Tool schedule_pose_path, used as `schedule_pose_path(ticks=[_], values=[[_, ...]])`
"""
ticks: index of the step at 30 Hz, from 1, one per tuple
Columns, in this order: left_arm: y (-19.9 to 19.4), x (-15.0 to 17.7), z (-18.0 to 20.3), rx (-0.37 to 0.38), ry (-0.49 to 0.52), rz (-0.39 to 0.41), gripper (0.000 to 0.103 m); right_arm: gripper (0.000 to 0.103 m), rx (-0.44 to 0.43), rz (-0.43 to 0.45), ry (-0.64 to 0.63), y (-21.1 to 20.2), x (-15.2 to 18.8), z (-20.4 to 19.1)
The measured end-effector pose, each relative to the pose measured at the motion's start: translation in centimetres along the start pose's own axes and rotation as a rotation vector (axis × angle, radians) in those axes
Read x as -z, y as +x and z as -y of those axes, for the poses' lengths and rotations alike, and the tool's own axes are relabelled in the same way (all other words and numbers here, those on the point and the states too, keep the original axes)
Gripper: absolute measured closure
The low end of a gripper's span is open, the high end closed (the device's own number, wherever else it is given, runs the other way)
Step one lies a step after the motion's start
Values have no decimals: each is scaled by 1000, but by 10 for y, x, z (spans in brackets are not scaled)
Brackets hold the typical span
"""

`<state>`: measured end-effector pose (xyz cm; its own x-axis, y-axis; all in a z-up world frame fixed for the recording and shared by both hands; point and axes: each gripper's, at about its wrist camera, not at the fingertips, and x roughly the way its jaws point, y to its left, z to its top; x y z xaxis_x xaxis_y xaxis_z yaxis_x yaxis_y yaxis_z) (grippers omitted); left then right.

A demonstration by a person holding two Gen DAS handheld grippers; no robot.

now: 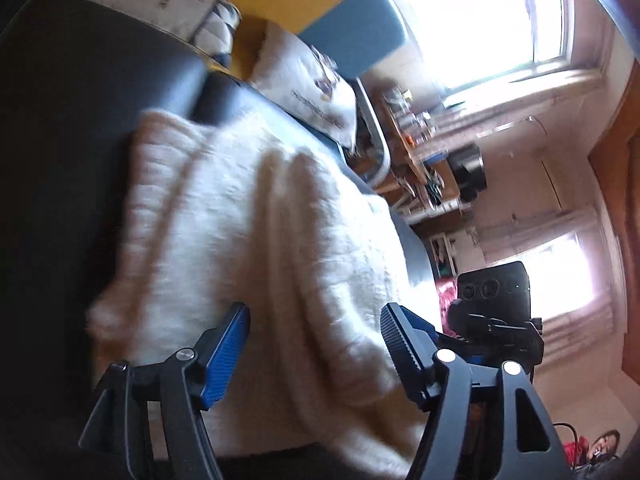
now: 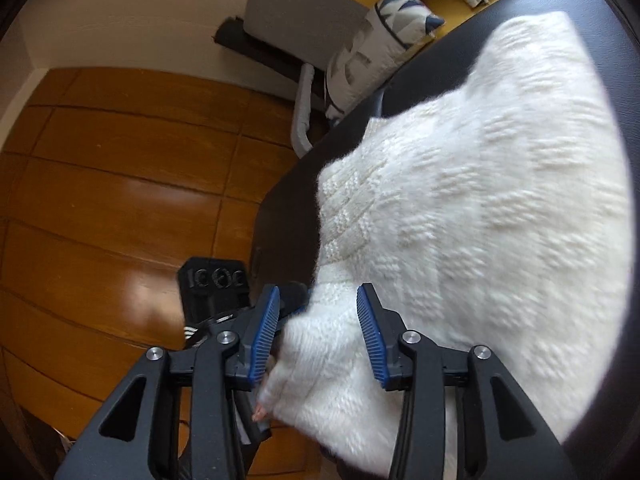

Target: Fold clothes

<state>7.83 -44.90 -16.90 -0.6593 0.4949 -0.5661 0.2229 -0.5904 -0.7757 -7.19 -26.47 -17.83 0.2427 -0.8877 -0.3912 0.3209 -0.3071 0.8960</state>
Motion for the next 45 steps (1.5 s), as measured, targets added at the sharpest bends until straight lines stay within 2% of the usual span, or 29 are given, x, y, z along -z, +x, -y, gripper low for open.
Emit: schedule_pose_path(ticks=[3,4,5,6,8,11,12,15,17,22,25,28,30,31,34,37,38,40,42,45], values=[[11,-5,9,-43,34,-2,36,53,24,25,-9,-25,12,5],[13,-6,13,-67,51,5,48,52,32,34,-12,-33,16,6],[13,-5,18,-114,88,15,81,51,40,42,-14,-42,20,8],[13,-4,24,-155,123,27,83,50,47,51,-17,-50,24,10],[6,-1,39,-181,186,71,88,50,63,68,-23,-66,32,13],[-16,6,83,-211,360,149,89,51,76,83,-34,-87,41,22],[-21,6,96,-215,405,157,89,51,76,87,-35,-92,44,24],[-26,-2,124,-301,540,157,89,50,92,105,-49,-102,51,26],[-26,-14,120,-364,569,152,89,50,110,117,-65,-108,56,26],[-38,-18,109,-368,561,167,89,50,216,140,-224,-131,84,11],[-42,-21,120,-310,553,172,89,50,191,71,-279,-116,83,1],[-39,-30,134,-301,559,137,89,50,100,-25,-341,-98,96,-11],[-31,-34,141,-328,576,119,89,51,103,-70,-439,-86,112,-29],[-28,-36,142,-336,574,110,89,51,117,-97,-485,-77,120,-38],[-28,-39,138,-338,558,109,89,51,307,-51,-648,-64,138,-56],[-35,-40,130,-309,545,130,89,51,161,-145,-633,-63,149,-62],[-37,-40,129,-300,543,135,89,51,158,-158,-663,-62,155,-66],[-41,-38,128,-286,540,154,89,51,187,-177,-699,-54,160,-67],[-45,-35,129,-279,546,169,89,51,263,-134,-703,-43,156,-61],[-53,-35,127,-288,557,183,89,52,462,-68,-645,-32,143,-34]])
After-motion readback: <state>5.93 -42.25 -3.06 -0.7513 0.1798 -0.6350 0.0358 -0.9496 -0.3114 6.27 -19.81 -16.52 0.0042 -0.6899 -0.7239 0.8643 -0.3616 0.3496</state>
